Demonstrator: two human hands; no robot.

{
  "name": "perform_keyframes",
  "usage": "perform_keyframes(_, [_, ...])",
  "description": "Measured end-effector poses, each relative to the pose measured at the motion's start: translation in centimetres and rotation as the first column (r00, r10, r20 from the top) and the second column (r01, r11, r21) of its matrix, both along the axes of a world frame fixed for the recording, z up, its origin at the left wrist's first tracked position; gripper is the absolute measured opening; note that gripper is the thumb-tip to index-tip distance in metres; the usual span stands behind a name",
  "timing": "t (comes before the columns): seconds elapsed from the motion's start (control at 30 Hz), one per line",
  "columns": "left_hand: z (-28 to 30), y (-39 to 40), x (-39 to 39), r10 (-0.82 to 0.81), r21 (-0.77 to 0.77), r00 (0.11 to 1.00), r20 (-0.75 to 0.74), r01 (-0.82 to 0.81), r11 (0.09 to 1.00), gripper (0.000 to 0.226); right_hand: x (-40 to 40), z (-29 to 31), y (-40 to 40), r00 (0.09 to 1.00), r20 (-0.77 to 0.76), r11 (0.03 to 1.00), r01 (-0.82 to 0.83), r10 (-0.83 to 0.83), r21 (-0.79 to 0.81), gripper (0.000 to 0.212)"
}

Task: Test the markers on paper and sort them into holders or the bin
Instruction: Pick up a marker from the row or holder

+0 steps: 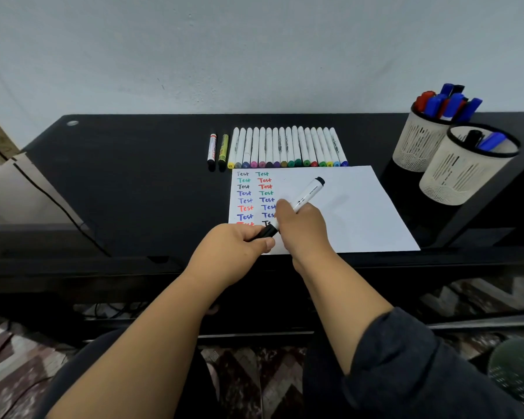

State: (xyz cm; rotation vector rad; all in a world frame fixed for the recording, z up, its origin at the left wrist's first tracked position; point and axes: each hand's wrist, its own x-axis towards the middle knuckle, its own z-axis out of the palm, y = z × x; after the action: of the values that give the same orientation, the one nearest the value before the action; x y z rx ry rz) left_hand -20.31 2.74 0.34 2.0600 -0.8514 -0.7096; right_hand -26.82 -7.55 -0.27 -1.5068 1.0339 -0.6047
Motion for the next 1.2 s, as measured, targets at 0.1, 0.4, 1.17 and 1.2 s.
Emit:
perform_keyframes(0.1, [0.2, 0.1, -0.2, 0.007, -0.022, 1.0, -0.018, -0.007, 1.0, 0.018, 0.1, 0.2, 0.1, 1.0, 0.006, 1.0, 0.012, -0.012, 0.007, 0.025])
perform_keyframes(0.4, [0.3, 0.8, 0.6, -0.021, 0.043, 0.99, -0.142, 0.027, 0.999, 0.01, 0.1, 0.3, 0.9, 0.998, 0.016, 0.998, -0.058, 0.057, 0.039, 0.021])
perform_keyframes(1.17, [0.6, 0.8, -0.6, 0.044, 0.013, 0.997, 0.063, -0.045, 0.999, 0.01, 0.9, 0.9, 0.5, 1.0, 0.015, 0.989, 0.011, -0.014, 0.149, 0.025])
perform_keyframes(1.2, [0.6, 0.8, -0.6, 0.042, 0.023, 0.995, 0.09, -0.044, 0.999, 0.01, 0.9, 0.9, 0.6, 1.0, 0.012, 0.988, 0.011, -0.013, 0.151, 0.026])
